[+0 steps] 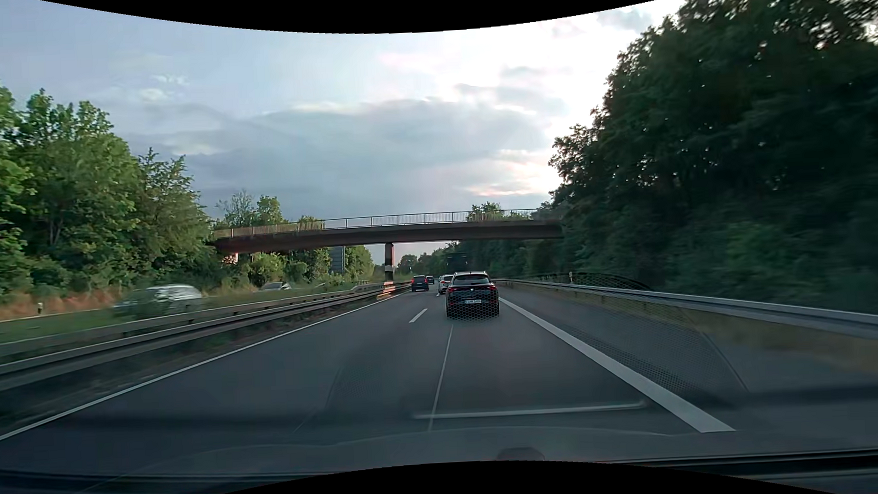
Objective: Follow the waypoints while adhering to traffic rules and regulations
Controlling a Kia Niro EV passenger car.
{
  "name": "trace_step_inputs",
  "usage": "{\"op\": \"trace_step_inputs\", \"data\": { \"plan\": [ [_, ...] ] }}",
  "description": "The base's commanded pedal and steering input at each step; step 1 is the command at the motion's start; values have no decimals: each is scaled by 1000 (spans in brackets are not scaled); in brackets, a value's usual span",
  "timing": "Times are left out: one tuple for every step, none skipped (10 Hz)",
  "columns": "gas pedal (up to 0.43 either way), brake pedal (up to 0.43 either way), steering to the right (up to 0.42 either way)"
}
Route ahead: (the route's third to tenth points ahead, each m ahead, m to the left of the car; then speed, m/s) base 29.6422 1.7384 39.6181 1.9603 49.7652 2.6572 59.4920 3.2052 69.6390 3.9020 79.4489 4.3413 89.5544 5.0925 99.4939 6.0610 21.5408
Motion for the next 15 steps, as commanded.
{"op": "trace_step_inputs", "data": {
  "plan": [
    [130,0,-10],
    [150,0,-10],
    [189,0,-11],
    [209,0,-11],
    [240,0,-11],
    [260,0,-12],
    [280,0,-14],
    [299,0,-15],
    [319,0,-15],
    [331,0,-15],
    [339,0,-15],
    [350,0,-16],
    [350,0,-16],
    [358,0,-16],
    [358,0,-15]
  ]
}}
